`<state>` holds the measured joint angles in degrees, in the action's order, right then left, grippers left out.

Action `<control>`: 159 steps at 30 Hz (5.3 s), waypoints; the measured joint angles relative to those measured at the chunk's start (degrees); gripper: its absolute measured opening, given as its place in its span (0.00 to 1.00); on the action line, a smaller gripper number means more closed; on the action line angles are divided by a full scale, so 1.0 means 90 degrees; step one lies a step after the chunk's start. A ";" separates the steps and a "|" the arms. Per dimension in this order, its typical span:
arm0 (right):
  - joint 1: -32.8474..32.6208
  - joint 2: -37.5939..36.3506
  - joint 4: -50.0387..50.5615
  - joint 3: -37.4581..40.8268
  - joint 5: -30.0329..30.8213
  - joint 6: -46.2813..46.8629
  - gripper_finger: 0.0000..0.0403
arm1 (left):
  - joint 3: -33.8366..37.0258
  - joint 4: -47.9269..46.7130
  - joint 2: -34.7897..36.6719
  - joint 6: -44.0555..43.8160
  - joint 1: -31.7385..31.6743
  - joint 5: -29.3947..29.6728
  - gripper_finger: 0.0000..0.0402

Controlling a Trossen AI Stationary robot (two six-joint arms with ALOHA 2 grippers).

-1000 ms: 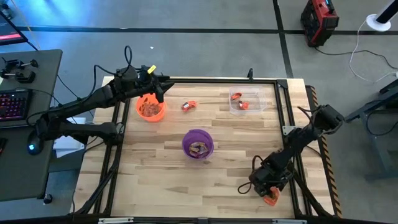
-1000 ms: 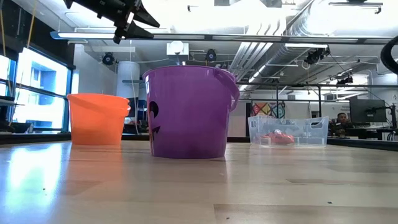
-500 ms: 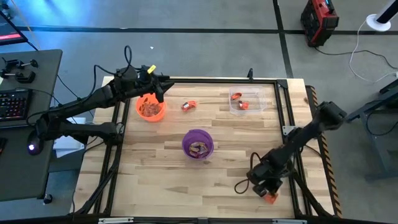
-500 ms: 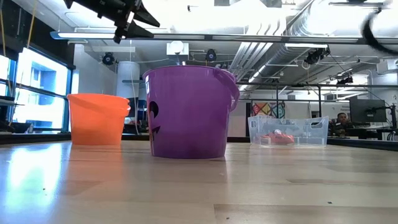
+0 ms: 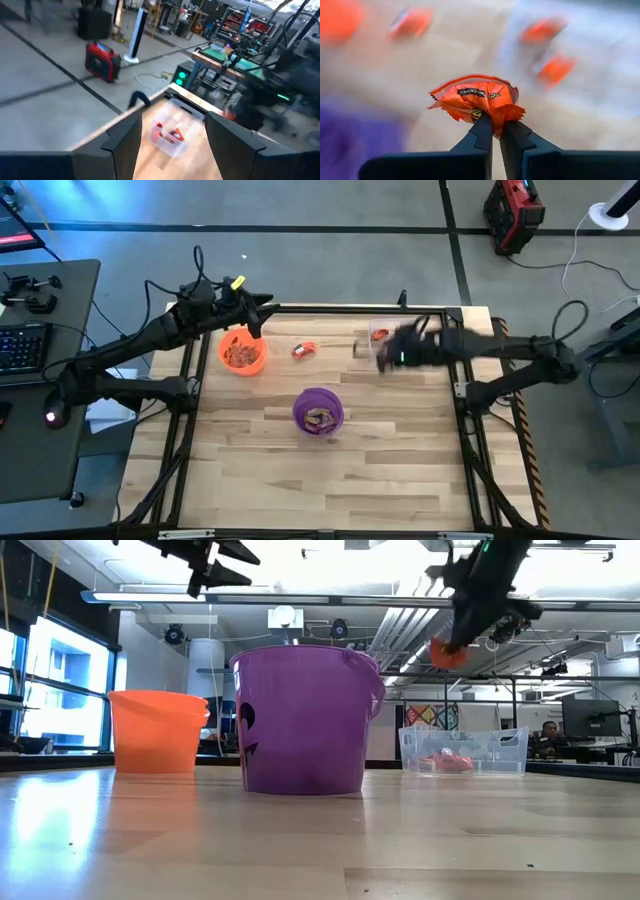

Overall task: Sort candy by brand, put in halloween buckets
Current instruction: Put the orange chocolate into the transparent bin, then return to Home Position

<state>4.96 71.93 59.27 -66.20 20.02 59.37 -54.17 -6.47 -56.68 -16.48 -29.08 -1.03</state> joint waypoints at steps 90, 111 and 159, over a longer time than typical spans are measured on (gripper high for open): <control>0.3513 -0.1612 -0.4189 0.0649 -0.1740 -0.1583 0.63 | -0.6352 0.1123 -0.8756 0.0510 0.0954 -0.1036 0.12; 0.3514 -0.1634 -0.3626 0.0649 -0.1771 -0.2897 0.57 | -0.3804 -0.0754 -0.5157 0.1399 0.0583 -0.1150 0.31; -0.1308 -0.5570 -0.5138 0.4765 -0.1246 -0.1685 0.00 | 0.5943 0.4013 0.3334 -0.1542 0.2001 0.1011 0.00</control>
<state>-6.81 21.80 13.02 -23.32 8.80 44.21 -0.69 29.65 -26.68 -30.36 -11.07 8.08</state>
